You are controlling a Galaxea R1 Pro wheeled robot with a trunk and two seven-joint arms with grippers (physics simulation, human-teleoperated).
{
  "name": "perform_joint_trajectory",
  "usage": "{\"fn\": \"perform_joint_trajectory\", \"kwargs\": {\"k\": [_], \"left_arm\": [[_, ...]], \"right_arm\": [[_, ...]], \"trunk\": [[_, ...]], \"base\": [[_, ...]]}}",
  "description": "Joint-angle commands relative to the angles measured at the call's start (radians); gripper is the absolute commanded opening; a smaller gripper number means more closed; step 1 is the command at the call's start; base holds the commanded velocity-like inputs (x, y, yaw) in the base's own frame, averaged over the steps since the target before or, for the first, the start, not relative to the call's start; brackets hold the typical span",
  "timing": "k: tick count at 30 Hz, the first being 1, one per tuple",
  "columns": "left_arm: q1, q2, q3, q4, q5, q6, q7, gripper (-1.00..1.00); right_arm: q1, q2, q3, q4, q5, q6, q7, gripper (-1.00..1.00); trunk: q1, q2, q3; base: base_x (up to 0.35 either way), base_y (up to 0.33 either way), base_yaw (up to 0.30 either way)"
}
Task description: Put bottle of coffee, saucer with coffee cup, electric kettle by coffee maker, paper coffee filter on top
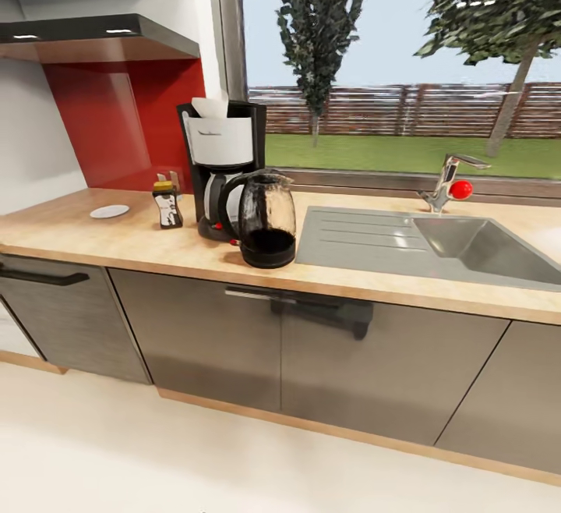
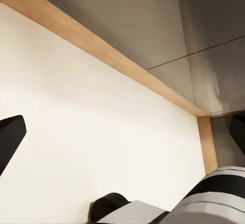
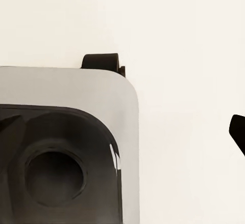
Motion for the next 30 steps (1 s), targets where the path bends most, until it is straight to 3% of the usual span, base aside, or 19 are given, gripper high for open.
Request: {"fn": "perform_joint_trajectory", "kwargs": {"k": [1, 6, 8, 11, 12, 14, 17, 30], "left_arm": [[-0.001, 0.001, -0.008, 0.001, 0.007, -0.006, -0.001, 1.00], [0.015, 0.025, 0.030, 0.001, 0.062, -0.008, -0.001, 1.00], [0.048, 0.046, 0.109, 0.002, 0.125, -0.008, -0.001, 1.00], [0.064, 0.056, 0.157, 0.001, 0.149, -0.008, 0.000, 1.00], [0.074, 0.063, 0.188, 0.001, 0.163, -0.008, 0.018, 1.00], [0.076, 0.064, 0.196, 0.001, 0.167, -0.008, 0.062, 1.00], [0.080, 0.063, 0.209, -0.001, 0.173, -0.008, 0.253, 1.00], [0.081, 0.063, 0.211, -0.001, 0.175, -0.008, 0.285, 1.00]], "right_arm": [[0.000, 0.000, 0.002, 0.001, -0.007, -0.003, 0.004, 1.00], [0.000, 0.000, 0.002, 0.000, -0.007, -0.003, 0.005, 1.00], [0.000, 0.000, 0.002, -0.001, -0.007, -0.003, 0.006, 1.00], [0.000, -0.001, 0.002, -0.001, -0.007, -0.003, 0.006, 1.00], [0.000, -0.002, 0.002, -0.001, -0.007, -0.003, 0.006, 1.00], [0.000, -0.003, 0.002, -0.001, -0.007, -0.003, 0.006, 1.00], [0.000, -0.005, 0.002, -0.003, -0.007, -0.003, 0.006, 1.00], [0.000, -0.014, 0.002, -0.005, -0.007, -0.003, 0.006, 1.00]], "trunk": [[0.000, 0.000, -0.001], [0.000, 0.000, -0.001], [0.000, 0.000, -0.001], [0.000, 0.000, -0.001], [0.000, 0.000, -0.001], [0.000, 0.000, -0.001], [0.000, 0.000, -0.001], [0.000, 0.000, -0.001]], "base": [[0.000, 0.000, 0.136], [0.000, 0.000, 0.076], [0.000, 0.000, 0.024], [0.000, 0.000, 0.012], [0.000, 0.000, 0.004], [0.000, 0.000, 0.003], [0.000, 0.000, 0.019], [0.000, 0.000, 0.161]]}}
